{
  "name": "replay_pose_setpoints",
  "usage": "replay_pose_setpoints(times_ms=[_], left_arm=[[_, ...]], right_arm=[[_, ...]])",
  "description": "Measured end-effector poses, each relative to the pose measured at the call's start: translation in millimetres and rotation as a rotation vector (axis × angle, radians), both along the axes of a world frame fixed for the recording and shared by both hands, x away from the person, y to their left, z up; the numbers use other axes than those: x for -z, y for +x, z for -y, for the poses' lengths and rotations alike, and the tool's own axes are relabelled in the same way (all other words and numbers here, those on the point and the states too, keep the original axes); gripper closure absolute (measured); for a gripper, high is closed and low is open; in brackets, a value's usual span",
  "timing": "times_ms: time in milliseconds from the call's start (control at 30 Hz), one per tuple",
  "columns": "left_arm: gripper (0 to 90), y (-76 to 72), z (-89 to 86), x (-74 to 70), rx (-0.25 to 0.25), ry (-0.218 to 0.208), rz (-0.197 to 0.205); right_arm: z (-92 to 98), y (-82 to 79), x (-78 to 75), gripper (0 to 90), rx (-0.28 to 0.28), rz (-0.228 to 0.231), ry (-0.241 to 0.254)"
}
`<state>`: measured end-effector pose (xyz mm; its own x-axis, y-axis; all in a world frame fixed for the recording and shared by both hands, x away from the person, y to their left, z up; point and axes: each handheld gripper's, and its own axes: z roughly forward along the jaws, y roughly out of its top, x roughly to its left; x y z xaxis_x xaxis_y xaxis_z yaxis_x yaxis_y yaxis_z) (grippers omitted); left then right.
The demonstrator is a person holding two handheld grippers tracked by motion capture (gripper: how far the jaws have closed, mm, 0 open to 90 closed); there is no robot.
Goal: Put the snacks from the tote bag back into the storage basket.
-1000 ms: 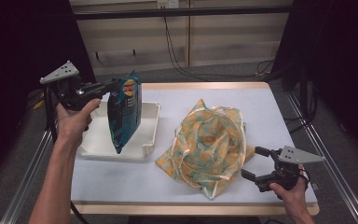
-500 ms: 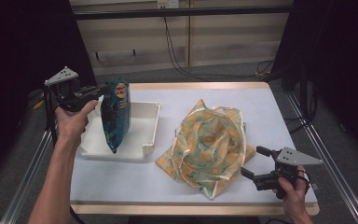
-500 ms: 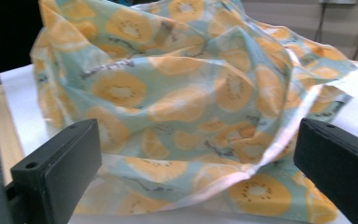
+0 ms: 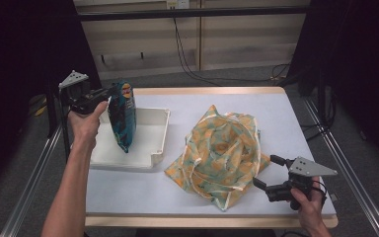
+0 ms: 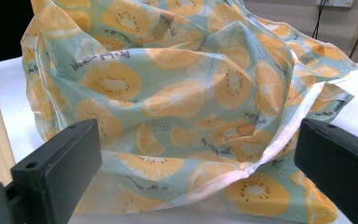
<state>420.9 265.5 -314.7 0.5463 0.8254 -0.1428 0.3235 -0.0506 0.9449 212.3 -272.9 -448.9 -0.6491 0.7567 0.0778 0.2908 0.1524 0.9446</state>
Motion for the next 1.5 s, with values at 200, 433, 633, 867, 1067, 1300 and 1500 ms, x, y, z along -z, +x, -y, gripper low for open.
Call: replay_pose_setpoints(times_ms=[200, 433, 633, 867, 1067, 1300, 1500], left_arm=[[89.5, 13.0, 9.7, 12.9, 0.043, -0.018, 0.01], [89.2, 24.3, 25.0, 17.1, 0.08, -0.047, 0.014], [88.4, 27.7, 43.2, 25.4, 0.105, -0.071, 0.014], [85.2, 33.4, 58.4, 35.2, 0.13, -0.089, -0.003], [83.9, 38.3, 74.8, 43.2, 0.172, -0.085, -0.018], [82.2, 47.5, 86.6, 47.7, 0.196, -0.083, -0.04], [80.2, 55.0, 93.7, 45.4, 0.2, -0.067, -0.058]], right_arm=[[-0.7, 0.4, 0.9, 0.4, 0.007, 0.006, -0.012], [-0.9, 0.4, 0.6, 0.4, -0.005, 0.008, -0.013], [-1.4, 0.2, 1.2, 0.4, -0.004, 0.0, -0.013], [0.6, 0.5, 1.1, 0.4, -0.009, 0.003, -0.011], [1.9, 1.0, 1.1, 0.5, -0.007, 0.001, -0.012], [2.4, 1.4, 1.6, 0.4, -0.016, -0.003, -0.008], [3.3, 2.1, 2.6, 0.5, -0.014, -0.005, -0.005]])
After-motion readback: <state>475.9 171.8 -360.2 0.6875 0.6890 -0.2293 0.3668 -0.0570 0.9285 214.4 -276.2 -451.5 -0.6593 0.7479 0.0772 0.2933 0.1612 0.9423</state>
